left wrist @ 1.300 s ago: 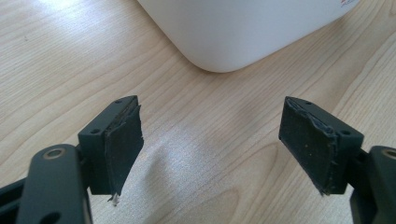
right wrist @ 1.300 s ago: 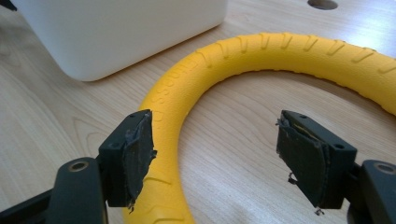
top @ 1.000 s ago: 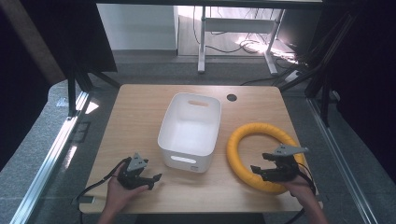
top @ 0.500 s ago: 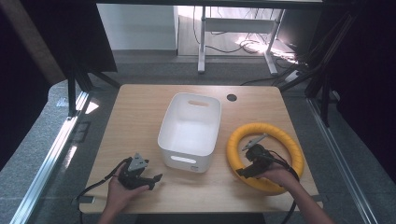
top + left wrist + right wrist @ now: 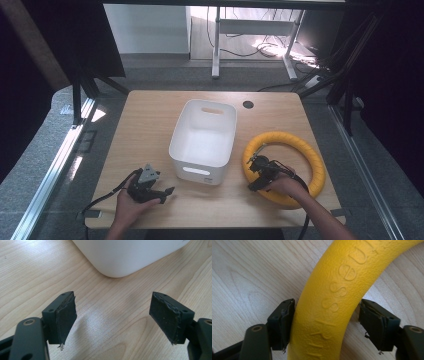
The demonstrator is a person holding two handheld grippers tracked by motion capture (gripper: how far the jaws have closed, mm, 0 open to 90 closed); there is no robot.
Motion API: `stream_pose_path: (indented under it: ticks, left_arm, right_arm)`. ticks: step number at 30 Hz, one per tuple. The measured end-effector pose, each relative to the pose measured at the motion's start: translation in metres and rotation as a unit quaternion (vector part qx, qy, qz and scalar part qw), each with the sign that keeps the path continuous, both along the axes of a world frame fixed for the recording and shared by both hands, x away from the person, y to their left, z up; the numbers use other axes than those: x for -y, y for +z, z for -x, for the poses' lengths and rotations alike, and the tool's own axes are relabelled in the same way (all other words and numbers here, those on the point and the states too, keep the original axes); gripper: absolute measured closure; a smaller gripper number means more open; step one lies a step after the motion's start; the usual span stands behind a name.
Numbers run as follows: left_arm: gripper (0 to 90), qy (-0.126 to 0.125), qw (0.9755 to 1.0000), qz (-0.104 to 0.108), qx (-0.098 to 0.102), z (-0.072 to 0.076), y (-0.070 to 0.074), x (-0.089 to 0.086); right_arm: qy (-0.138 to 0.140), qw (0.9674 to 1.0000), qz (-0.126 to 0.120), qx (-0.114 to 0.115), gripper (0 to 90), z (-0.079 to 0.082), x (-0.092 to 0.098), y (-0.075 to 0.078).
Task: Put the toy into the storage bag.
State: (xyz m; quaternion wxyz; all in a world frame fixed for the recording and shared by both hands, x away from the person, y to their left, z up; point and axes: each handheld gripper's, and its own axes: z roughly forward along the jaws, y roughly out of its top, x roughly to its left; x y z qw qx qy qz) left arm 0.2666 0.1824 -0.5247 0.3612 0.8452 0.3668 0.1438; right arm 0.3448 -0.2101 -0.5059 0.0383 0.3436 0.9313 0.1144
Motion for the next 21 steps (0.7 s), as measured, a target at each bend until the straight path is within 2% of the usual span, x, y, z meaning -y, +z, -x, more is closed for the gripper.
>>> stream_pose_path:
  ticks: [4, 5, 10, 13, 15, 16, 18, 20, 21]
  left_arm:
    - [21.6, 0.000, 1.0000, 0.000, -0.001, 0.000, 0.000, 0.000]
    - [21.6, 0.000, 1.0000, 0.000, -0.001, 0.000, 0.000, 0.000]
    - [21.6, 0.000, 1.0000, 0.001, -0.001, 0.000, 0.000, 0.000]
    - [21.6, 0.002, 1.0000, 0.002, 0.001, 0.000, 0.000, 0.000]
    - [21.6, 0.002, 1.0000, 0.001, 0.001, 0.000, 0.000, 0.000]
    - [21.6, 0.002, 1.0000, 0.001, 0.001, 0.000, 0.000, 0.000]
    - [21.6, 0.002, 1.0000, 0.000, 0.000, 0.000, -0.001, 0.001]
    - [21.6, 0.002, 1.0000, 0.000, -0.001, 0.000, -0.001, 0.001]
    - [21.6, 0.002, 1.0000, 0.000, -0.001, -0.001, -0.001, 0.001]
  right_arm:
    - [0.003, 1.0000, 0.006, -0.006, 33.8, 0.000, -0.002, 0.001]
    - [0.007, 0.9999, 0.007, -0.014, 40.9, 0.000, -0.005, 0.003]
    - [0.000, 0.9994, 0.021, -0.027, 43.1, -0.002, -0.008, 0.004]
    - [-0.014, 0.9988, -0.001, -0.046, 44.9, -0.005, -0.004, 0.006]
    - [-0.014, 0.9984, -0.019, -0.052, 45.6, -0.006, 0.001, 0.006]
    - [-0.014, 0.9984, -0.019, -0.052, 45.6, -0.006, 0.001, 0.006]
    - [-0.016, 0.9977, -0.041, -0.053, 46.0, -0.006, 0.008, 0.007]
    - [-0.017, 0.9974, -0.047, -0.053, 46.1, -0.007, 0.010, 0.009]
    - [-0.022, 0.9955, -0.076, -0.051, 46.4, -0.007, 0.017, 0.016]
